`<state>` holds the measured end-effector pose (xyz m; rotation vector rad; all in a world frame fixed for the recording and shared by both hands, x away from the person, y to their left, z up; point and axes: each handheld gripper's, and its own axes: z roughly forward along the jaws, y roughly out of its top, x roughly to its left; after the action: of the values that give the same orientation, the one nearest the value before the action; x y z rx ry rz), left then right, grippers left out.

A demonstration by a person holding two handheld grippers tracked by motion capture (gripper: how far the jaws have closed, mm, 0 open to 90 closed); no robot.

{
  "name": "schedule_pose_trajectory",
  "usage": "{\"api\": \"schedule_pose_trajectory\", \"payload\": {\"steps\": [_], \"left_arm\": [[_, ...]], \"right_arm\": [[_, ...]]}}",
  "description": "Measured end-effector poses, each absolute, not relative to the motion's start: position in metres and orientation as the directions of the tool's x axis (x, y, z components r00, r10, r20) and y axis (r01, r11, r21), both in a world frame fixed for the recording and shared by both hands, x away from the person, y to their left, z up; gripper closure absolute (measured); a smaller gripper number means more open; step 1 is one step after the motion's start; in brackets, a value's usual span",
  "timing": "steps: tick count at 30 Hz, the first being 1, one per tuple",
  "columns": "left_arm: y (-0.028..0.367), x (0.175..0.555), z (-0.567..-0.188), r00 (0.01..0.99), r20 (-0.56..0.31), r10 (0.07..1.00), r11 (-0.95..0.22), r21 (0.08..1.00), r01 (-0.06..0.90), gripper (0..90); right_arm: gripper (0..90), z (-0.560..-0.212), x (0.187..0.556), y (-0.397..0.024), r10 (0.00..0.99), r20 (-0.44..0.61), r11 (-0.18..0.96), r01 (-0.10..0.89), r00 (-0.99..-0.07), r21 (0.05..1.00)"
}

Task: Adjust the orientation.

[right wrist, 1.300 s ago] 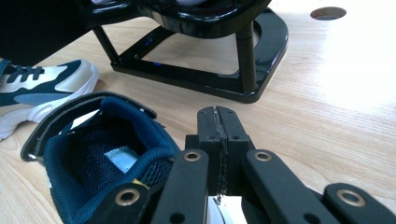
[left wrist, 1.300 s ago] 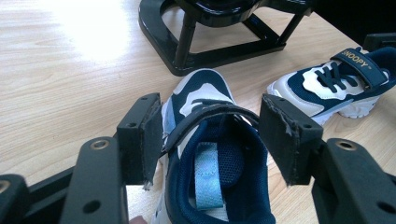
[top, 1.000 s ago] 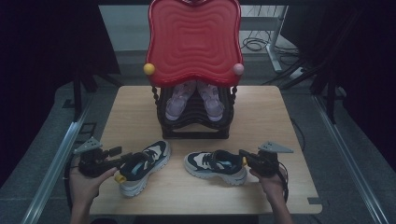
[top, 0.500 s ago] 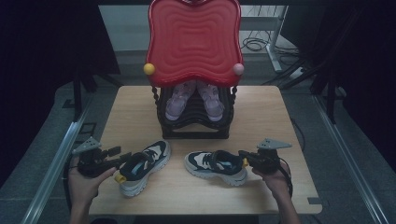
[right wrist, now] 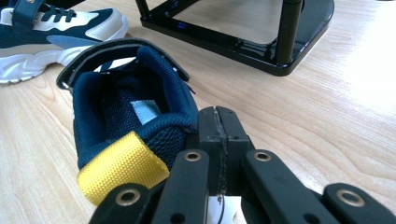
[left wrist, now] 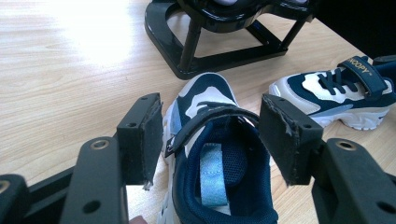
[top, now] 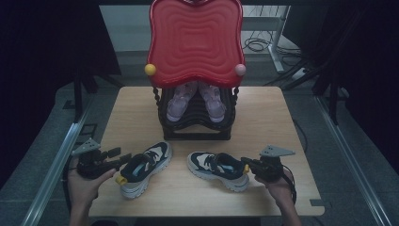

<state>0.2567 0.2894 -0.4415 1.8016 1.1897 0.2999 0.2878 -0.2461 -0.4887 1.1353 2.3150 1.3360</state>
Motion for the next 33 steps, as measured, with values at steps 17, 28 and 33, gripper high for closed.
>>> {"api": "schedule_pose_trajectory", "payload": {"steps": [17, 28, 33], "left_arm": [[0.291, 0.256, -0.44, 0.501, -0.269, 0.823, -0.1, 0.799, 0.593, 40.7], [0.293, 0.255, -0.44, 0.499, -0.269, 0.824, -0.097, 0.8, 0.592, 40.7], [0.295, 0.254, -0.439, 0.498, -0.269, 0.825, -0.092, 0.804, 0.587, 40.7]], "right_arm": [[89.7, -0.487, 0.266, -0.242, 0.726, 0.149, 0.285, 0.491, -0.671, 0.823], [89.7, -0.487, 0.259, -0.239, 0.728, 0.154, 0.28, 0.495, -0.668, 0.822], [89.7, -0.486, 0.252, -0.237, 0.731, 0.146, 0.287, 0.494, -0.667, 0.821]]}}
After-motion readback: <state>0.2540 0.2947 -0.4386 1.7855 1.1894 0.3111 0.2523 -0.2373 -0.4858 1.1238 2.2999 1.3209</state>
